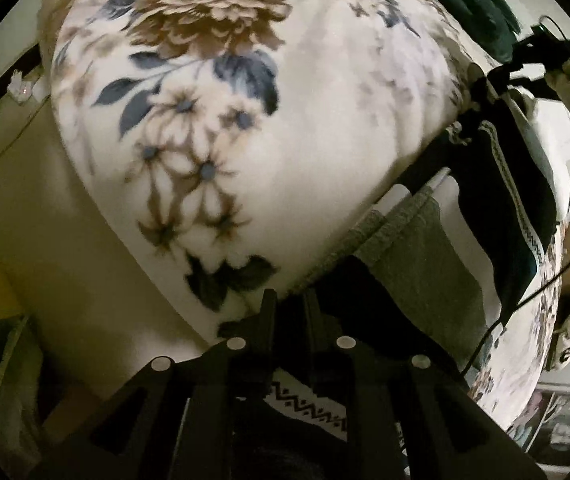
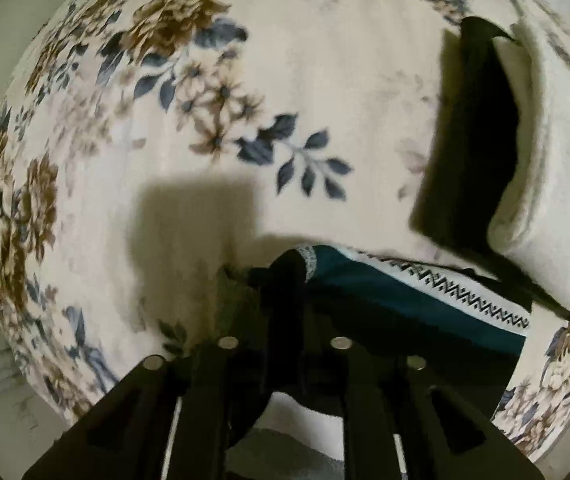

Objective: Fold small clothes

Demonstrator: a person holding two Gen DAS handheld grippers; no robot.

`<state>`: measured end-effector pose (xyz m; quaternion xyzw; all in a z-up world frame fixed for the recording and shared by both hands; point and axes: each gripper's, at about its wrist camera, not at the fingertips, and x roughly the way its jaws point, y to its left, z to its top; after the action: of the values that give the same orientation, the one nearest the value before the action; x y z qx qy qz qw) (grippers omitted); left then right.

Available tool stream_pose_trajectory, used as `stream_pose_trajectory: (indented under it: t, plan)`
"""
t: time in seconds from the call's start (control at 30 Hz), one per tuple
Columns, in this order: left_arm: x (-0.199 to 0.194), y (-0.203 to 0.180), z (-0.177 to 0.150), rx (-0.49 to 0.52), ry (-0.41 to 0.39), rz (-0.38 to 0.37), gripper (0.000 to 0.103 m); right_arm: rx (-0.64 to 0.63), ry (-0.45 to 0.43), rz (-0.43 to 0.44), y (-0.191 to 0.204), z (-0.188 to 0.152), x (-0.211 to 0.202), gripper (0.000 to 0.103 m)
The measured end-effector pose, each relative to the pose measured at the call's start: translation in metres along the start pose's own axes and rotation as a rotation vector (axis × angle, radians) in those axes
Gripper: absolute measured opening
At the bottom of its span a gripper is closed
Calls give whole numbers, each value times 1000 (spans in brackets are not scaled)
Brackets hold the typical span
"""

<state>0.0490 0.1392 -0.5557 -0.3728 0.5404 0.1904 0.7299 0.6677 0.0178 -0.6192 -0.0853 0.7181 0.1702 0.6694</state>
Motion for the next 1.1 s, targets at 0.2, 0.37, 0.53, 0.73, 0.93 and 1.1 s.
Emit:
stream_pose_trajectory:
  t: [0.2, 0.37, 0.53, 0.73, 0.93, 1.1]
  plan:
    - [-45, -19, 3, 33, -97, 72, 16, -38, 26, 104, -1, -36, -12, 57]
    - [-47, -81, 3, 205, -156, 120, 67, -121, -21, 68, -13, -91, -29, 66]
    - [19, -124, 3, 311, -12, 179, 68, -165, -68, -2, -38, -139, -43, 72]
    - [66, -138, 14, 362, 83, 239, 103, -136, -71, -30, -81, -174, -46, 76]
    - [74, -140, 22, 348, 111, 287, 103, 4, -75, 5, -137, -206, -53, 76]
    - [82, -154, 44, 274, 167, 306, 103, 135, -82, 62, -187, -236, -60, 76]
